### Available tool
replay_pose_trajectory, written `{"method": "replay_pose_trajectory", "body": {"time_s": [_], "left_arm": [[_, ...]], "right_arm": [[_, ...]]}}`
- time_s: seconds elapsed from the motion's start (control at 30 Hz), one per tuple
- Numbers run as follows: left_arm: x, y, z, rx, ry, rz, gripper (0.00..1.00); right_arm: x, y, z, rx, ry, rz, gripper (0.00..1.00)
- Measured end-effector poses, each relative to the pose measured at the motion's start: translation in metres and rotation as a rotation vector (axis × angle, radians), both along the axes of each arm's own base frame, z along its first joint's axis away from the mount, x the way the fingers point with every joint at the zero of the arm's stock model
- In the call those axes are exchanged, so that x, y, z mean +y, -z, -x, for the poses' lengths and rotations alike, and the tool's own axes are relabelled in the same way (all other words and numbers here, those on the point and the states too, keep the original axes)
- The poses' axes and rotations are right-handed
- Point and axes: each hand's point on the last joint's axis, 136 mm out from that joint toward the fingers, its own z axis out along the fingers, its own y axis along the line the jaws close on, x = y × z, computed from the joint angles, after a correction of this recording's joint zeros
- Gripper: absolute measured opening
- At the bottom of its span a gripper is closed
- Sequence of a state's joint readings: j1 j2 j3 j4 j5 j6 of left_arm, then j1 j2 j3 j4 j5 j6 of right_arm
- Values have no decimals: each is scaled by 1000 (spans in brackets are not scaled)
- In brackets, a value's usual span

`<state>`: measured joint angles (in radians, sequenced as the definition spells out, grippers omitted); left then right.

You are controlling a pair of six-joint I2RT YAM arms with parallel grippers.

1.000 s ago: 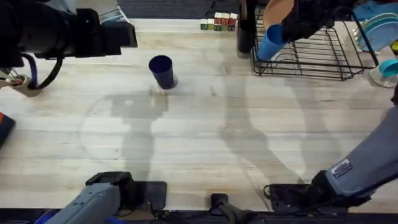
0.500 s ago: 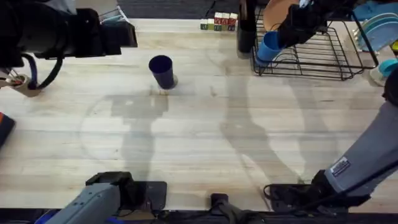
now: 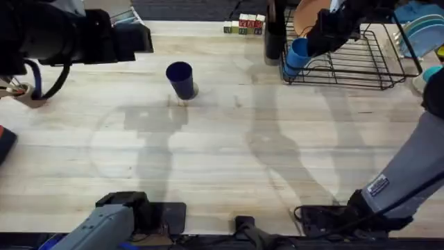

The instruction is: Pick up the cup on the table and put them onto the rack.

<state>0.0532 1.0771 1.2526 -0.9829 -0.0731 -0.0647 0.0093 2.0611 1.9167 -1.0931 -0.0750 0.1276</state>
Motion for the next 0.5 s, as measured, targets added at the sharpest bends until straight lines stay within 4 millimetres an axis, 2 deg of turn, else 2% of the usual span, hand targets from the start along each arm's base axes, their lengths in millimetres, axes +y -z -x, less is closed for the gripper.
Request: {"method": "replay_pose_trajectory", "body": {"time_s": [0.13, 0.27, 0.5], "left_arm": [[0, 0, 0, -1, 0, 0, 994], [0, 0, 0, -2, 0, 0, 994], [0, -1, -1, -7, 0, 0, 993]], "right_arm": [[0, 0, 0, 0, -1, 0, 41], [0, 0, 1, 3, -1, 0, 150], [0, 1, 1, 4, -1, 0, 192]]}}
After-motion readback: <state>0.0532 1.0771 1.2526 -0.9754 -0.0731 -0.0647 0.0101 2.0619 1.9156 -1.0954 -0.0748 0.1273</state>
